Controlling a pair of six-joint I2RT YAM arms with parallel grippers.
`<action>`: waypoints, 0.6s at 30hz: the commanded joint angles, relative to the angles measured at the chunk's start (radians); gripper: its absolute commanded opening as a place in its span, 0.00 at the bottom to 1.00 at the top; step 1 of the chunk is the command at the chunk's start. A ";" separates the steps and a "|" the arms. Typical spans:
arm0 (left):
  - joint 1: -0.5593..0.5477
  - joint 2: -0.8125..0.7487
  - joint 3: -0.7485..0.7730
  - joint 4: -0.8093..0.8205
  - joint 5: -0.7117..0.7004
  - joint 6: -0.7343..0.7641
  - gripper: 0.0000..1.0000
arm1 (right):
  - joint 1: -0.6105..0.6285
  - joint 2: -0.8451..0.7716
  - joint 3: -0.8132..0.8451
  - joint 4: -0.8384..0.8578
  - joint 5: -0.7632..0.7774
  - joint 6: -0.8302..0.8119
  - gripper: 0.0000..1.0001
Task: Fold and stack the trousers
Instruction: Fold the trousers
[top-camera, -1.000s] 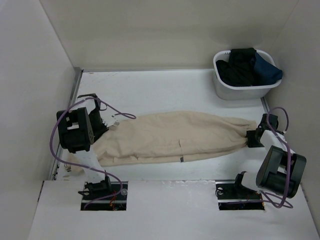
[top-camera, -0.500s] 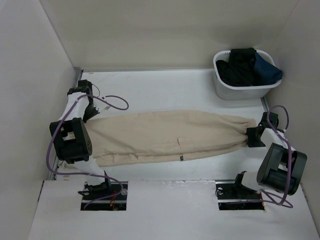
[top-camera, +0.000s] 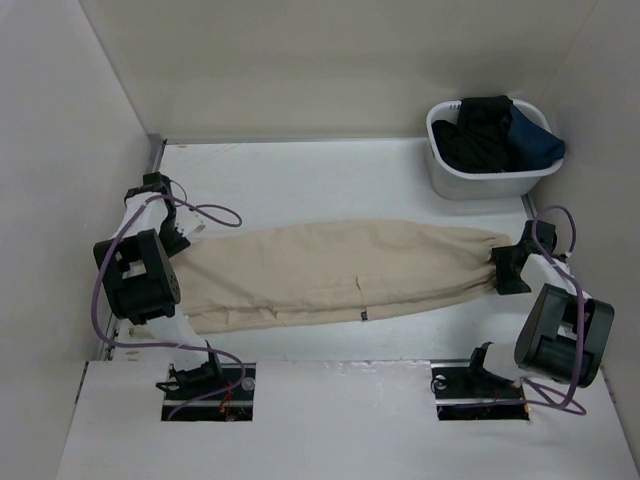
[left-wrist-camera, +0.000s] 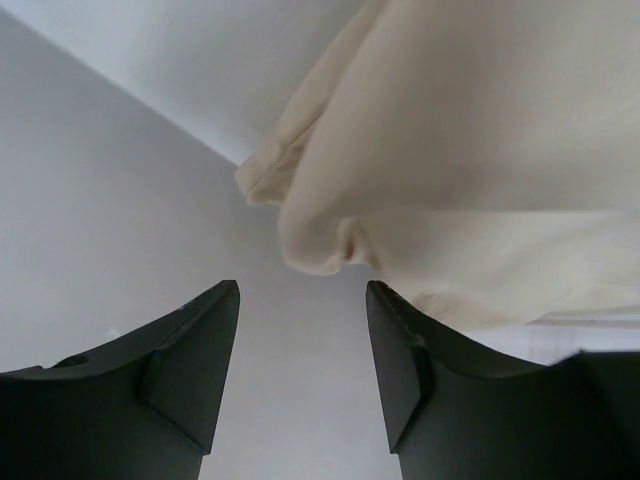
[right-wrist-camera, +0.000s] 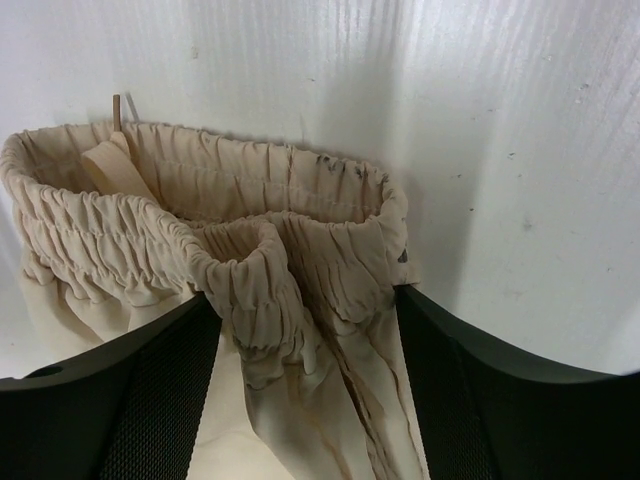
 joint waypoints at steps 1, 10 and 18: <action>0.044 -0.031 0.057 -0.016 0.007 0.016 0.53 | 0.018 0.059 -0.008 -0.016 0.037 -0.044 0.74; 0.144 0.002 -0.030 -0.075 0.043 0.018 0.53 | 0.018 0.056 -0.028 0.016 0.008 -0.041 0.01; 0.173 0.090 0.143 -0.160 0.223 -0.096 0.52 | 0.017 -0.129 0.010 -0.025 0.077 -0.139 0.00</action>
